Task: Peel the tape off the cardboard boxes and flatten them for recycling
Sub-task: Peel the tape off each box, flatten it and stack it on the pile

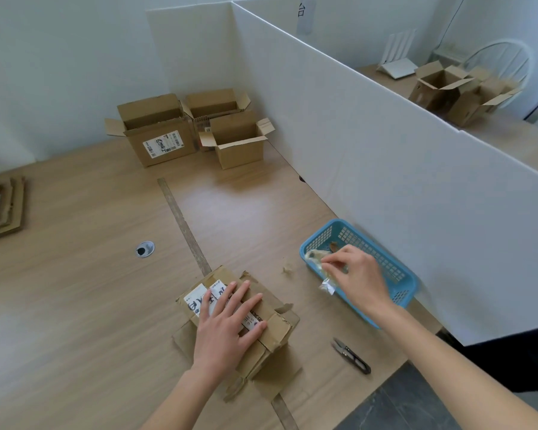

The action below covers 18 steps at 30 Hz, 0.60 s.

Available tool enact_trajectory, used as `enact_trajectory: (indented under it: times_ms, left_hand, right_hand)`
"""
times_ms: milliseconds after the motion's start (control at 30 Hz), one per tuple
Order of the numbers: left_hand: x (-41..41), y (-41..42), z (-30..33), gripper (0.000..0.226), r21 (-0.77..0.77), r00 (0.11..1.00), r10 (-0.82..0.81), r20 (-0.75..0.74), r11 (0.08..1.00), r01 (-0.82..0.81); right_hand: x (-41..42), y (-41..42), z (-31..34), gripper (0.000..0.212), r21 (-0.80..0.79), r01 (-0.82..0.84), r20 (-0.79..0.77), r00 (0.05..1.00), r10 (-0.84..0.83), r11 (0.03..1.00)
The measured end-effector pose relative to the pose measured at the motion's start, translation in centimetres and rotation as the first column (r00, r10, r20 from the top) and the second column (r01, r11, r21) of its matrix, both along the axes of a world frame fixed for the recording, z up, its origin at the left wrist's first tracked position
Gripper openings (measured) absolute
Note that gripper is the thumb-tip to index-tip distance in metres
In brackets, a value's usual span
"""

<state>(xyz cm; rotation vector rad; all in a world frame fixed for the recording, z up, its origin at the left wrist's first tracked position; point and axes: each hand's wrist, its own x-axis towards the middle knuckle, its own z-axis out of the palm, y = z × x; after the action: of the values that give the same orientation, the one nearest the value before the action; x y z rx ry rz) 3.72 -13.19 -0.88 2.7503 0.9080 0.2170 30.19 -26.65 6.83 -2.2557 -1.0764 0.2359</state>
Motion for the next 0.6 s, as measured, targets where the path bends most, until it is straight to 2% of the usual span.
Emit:
enact_trajectory:
  times_ms: [133,233,333,500,600]
  left_hand:
    - [0.1,0.0,-0.2,0.059,0.018,1.0,-0.001,0.024,1.0,0.0]
    - [0.2,0.0,-0.4,0.059,0.019,1.0,0.002,0.023,1.0,-0.003]
    - [0.3,0.0,-0.6,0.057,0.021,1.0,0.003,0.024,1.0,-0.004]
    - [0.2,0.0,-0.6,0.057,0.025,1.0,0.008,0.023,1.0,-0.009]
    - [0.2,-0.1,-0.7,0.056,0.033,1.0,0.01,0.016,0.999,-0.01]
  right_hand:
    - [4.1,-1.8,-0.4,0.013,-0.007,0.16,0.06,0.985,-0.16,0.987]
    - [6.5,-2.7,-1.9,0.028,-0.045,0.246,0.06,0.968,-0.244,0.968]
    - [8.0,-3.2,-3.7,0.021,-0.089,0.301,0.088,0.952,-0.294,0.949]
    - [8.2,-3.5,-5.8,0.008,-0.224,0.231,0.007,0.972,-0.236,0.947]
    - [7.9,-3.2,-6.4,0.009,-0.253,0.176,0.006,0.984,-0.181,0.951]
